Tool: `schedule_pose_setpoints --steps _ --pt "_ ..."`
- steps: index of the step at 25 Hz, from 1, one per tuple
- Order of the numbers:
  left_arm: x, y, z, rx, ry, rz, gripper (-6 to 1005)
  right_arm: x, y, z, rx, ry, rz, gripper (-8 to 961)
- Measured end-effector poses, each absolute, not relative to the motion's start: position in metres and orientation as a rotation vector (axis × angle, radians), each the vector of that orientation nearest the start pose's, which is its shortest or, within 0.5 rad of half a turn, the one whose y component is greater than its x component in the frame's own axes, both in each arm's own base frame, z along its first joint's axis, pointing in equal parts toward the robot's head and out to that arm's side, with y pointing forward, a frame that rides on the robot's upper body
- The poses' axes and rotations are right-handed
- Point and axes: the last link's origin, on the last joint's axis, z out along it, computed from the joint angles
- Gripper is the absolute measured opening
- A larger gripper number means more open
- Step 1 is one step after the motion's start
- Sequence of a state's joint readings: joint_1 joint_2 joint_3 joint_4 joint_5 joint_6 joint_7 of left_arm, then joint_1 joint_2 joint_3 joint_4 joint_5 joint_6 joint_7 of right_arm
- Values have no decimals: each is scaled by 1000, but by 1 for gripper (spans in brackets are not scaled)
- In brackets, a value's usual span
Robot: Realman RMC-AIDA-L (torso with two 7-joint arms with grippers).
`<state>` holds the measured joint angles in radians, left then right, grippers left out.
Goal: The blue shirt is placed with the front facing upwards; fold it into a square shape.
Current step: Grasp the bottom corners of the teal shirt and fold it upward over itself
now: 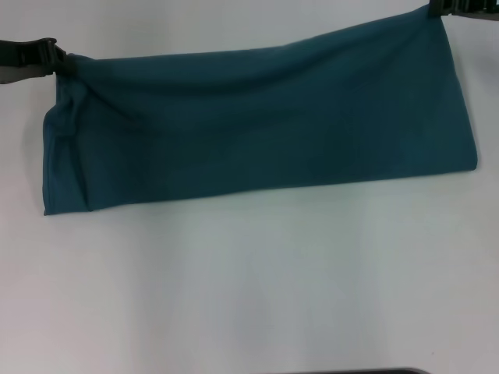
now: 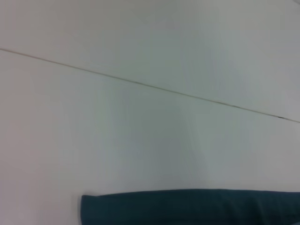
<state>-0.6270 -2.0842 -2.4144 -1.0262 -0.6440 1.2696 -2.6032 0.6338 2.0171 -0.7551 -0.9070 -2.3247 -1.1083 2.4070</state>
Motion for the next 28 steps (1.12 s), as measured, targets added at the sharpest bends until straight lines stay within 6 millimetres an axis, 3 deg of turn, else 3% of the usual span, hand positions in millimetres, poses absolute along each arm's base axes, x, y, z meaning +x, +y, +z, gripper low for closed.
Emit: schedule_pose_setpoints --steps 20,28 --pt "-269 407 58 -2009 -1601 -257 62 278 425 73 -2019 1395 332 12" --pt "-271 412 60 -2004 -1587 -246 154 289 426 82 -1986 1419 317 210"
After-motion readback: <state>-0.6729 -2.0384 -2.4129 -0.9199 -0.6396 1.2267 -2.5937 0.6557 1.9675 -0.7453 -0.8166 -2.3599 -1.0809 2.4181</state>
